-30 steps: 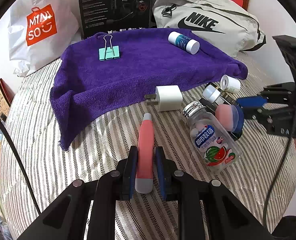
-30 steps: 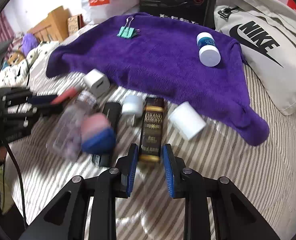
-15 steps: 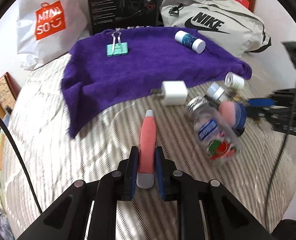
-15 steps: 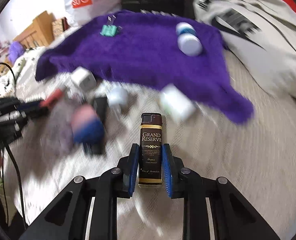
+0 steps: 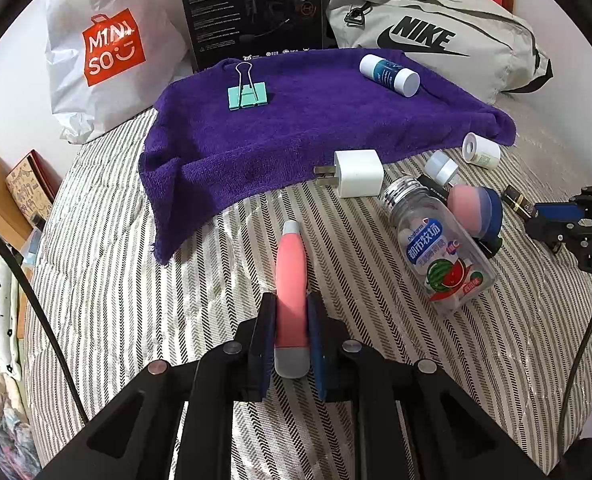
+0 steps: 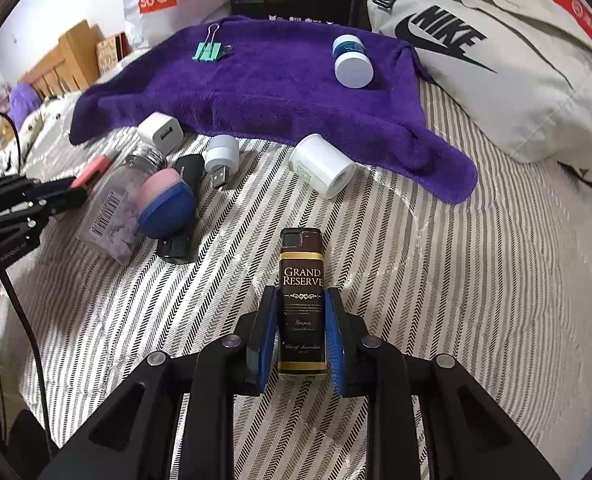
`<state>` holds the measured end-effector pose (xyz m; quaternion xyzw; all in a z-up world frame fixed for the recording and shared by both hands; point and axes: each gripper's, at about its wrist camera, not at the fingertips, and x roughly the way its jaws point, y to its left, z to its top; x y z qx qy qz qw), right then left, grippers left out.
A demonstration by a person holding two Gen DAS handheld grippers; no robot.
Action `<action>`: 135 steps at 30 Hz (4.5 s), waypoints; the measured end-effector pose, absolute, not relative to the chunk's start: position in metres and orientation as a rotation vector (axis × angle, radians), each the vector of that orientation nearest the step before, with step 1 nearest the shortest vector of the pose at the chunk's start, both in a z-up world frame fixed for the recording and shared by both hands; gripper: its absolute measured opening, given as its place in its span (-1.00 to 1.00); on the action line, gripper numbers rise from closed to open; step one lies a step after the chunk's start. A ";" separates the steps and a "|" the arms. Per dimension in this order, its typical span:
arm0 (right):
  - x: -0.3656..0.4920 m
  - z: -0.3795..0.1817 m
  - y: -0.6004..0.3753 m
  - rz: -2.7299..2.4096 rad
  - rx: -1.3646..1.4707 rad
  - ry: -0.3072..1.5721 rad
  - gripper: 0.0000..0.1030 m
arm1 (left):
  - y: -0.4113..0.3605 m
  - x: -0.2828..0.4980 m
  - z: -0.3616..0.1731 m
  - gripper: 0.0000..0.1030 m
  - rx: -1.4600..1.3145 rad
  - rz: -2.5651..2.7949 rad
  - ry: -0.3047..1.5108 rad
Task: Organize rigid objects
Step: 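Carry the pink tube onto the towel with the left gripper while the right gripper places the box there, then grasp a white roll with the left gripper while the right gripper reaches for another white roll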
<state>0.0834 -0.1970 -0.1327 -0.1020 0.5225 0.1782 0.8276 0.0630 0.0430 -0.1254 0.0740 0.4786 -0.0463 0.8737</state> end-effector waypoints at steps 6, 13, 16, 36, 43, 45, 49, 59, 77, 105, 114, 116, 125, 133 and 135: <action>0.079 -0.121 -0.204 0.394 -0.181 1.112 -0.55 | 0.047 0.060 -0.120 -0.70 0.121 -0.099 1.007; 0.081 -0.099 -0.211 0.396 -0.156 1.077 -0.55 | 0.055 0.061 -0.107 -0.70 0.066 -0.121 0.999; 0.084 -0.093 -0.212 0.396 -0.155 1.068 -0.55 | 0.058 0.064 -0.098 -0.70 0.036 -0.126 0.985; 0.119 -0.073 -0.198 0.456 -0.116 1.032 -0.55 | 0.068 0.089 -0.069 -0.70 0.030 -0.113 0.950; 0.144 -0.068 -0.191 0.471 -0.110 1.023 -0.55 | 0.075 0.113 -0.061 -0.70 0.030 -0.097 0.941; 0.154 -0.068 -0.189 0.469 -0.111 1.024 -0.55 | 0.077 0.121 -0.060 -0.70 0.027 -0.093 0.940; 0.176 -0.071 -0.187 0.474 -0.109 1.029 -0.55 | 0.079 0.137 -0.062 -0.70 0.020 -0.085 0.948; 0.227 -0.091 -0.181 0.480 -0.155 1.073 -0.55 | 0.076 0.179 -0.075 -0.70 0.004 -0.075 0.978; 0.247 -0.126 -0.164 0.496 -0.224 1.127 -0.55 | 0.088 0.223 -0.097 -0.70 -0.037 -0.041 1.027; 0.218 -0.100 -0.200 0.471 -0.072 1.096 -0.12 | 0.079 0.255 -0.119 -0.51 -0.019 0.049 1.064; 0.183 -0.084 -0.215 0.451 -0.043 1.064 0.02 | 0.074 0.221 -0.106 0.20 -0.068 0.033 1.059; 0.173 -0.082 -0.219 0.445 -0.044 1.060 0.03 | 0.069 0.205 -0.093 0.20 -0.065 0.016 1.032; 0.134 -0.088 -0.234 0.422 -0.005 1.084 0.03 | 0.028 0.156 -0.075 0.20 -0.002 -0.098 1.012; 0.111 -0.095 -0.240 0.424 0.028 1.105 0.03 | 0.004 0.148 -0.099 0.20 0.044 -0.129 1.072; 0.106 -0.096 -0.241 0.423 0.028 1.112 0.03 | 0.001 0.151 -0.105 0.20 0.046 -0.132 1.086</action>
